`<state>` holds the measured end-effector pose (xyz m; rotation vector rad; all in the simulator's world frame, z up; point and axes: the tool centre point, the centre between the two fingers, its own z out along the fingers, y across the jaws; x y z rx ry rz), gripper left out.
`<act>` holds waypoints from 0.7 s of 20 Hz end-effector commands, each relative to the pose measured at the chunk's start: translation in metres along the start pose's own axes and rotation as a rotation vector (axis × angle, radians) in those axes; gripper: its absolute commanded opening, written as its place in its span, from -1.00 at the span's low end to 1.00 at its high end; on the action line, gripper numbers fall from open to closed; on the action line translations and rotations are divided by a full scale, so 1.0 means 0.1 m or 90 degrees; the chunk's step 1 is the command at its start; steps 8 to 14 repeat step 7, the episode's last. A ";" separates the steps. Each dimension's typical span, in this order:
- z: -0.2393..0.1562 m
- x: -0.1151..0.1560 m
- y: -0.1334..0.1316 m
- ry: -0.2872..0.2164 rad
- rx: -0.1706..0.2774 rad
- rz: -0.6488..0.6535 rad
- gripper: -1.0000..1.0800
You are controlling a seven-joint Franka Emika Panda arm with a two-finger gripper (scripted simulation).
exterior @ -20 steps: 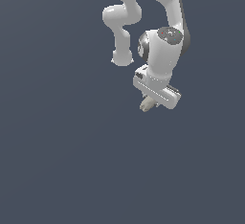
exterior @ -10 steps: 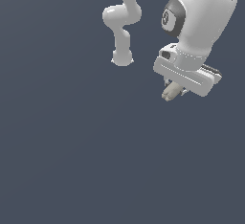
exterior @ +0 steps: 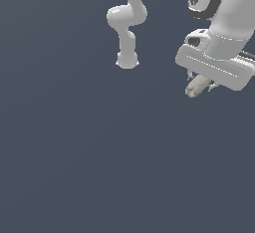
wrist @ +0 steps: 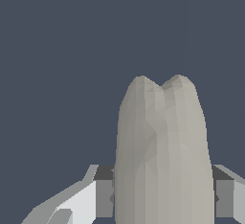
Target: Pick up the object and move it to a goal position.
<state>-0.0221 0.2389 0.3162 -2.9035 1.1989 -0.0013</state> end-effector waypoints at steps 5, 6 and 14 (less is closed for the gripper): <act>-0.11 -0.04 -0.08 0.000 0.000 0.000 -1.00; -0.11 -0.04 -0.09 0.000 0.000 0.000 -1.00; -0.11 -0.04 -0.09 0.000 0.000 0.000 -1.00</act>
